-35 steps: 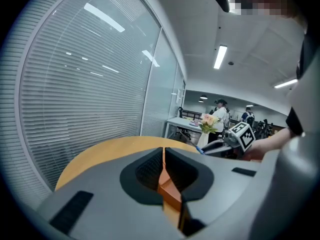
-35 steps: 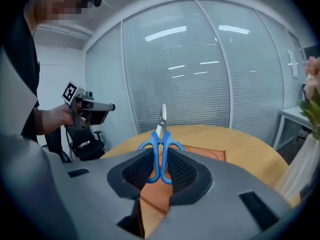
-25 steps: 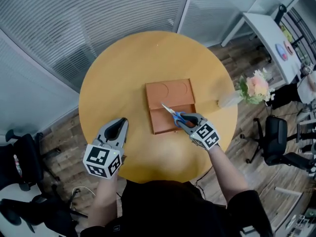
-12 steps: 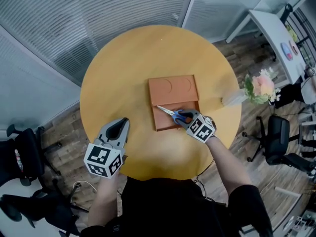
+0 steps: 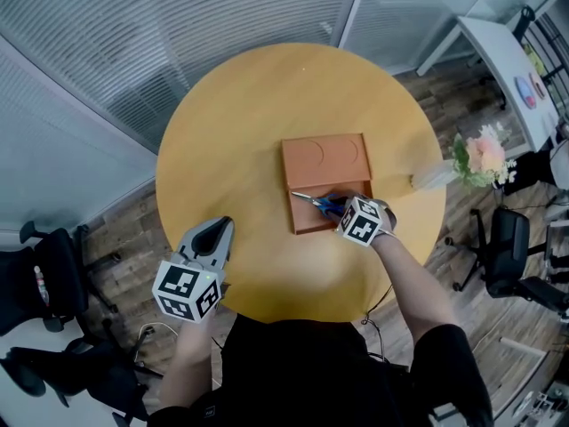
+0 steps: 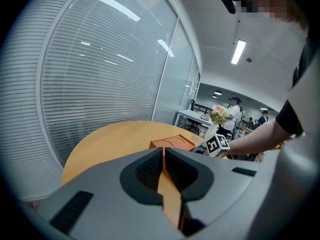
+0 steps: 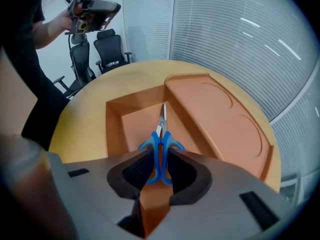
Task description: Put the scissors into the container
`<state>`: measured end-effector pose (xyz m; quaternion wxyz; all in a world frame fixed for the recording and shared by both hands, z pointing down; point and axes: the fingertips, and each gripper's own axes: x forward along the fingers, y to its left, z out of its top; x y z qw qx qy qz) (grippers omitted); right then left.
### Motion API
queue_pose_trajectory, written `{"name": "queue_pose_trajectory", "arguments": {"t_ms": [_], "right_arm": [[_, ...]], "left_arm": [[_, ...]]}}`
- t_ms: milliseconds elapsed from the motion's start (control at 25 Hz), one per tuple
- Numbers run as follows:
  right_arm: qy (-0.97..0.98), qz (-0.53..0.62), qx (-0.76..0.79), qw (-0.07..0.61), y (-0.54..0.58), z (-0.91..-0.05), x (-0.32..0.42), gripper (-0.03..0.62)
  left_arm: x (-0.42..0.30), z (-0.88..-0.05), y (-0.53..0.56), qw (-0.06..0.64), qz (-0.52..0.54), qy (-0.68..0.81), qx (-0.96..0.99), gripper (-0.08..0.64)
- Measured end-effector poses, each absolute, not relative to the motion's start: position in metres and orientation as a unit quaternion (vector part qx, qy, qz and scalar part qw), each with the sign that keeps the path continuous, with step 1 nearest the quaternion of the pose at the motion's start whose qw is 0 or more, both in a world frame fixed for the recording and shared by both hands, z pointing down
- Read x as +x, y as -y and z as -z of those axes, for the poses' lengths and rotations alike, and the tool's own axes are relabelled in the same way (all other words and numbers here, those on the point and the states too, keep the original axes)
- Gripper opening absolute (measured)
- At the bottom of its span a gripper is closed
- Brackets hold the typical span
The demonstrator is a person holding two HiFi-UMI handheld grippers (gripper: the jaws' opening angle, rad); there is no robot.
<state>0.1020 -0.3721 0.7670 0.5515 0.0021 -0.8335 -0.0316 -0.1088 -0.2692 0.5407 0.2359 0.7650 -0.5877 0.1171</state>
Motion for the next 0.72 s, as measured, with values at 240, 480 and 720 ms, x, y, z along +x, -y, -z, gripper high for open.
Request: {"name": "queue_pose_trajectory", "arguments": {"t_ms": [240,480,720], "right_arm": [[0.818,0.027,0.014,0.574,0.376,-0.779,0.104,0.103],[0.817,0.016,0.043,0.575,0.382,-0.771,0.1,0.138],[0.823,0.036,0.09,0.56,0.384,-0.739,0.098,0.137]], "left_arm": [[-0.124,-0.537,0.26,0.233,-0.121,0.588,0.765,0.025],[-0.143,-0.528,0.254,0.227,-0.12,0.59,0.765,0.025],[-0.152,-0.523,0.249,0.217,-0.114,0.576,0.78,0.025]]}}
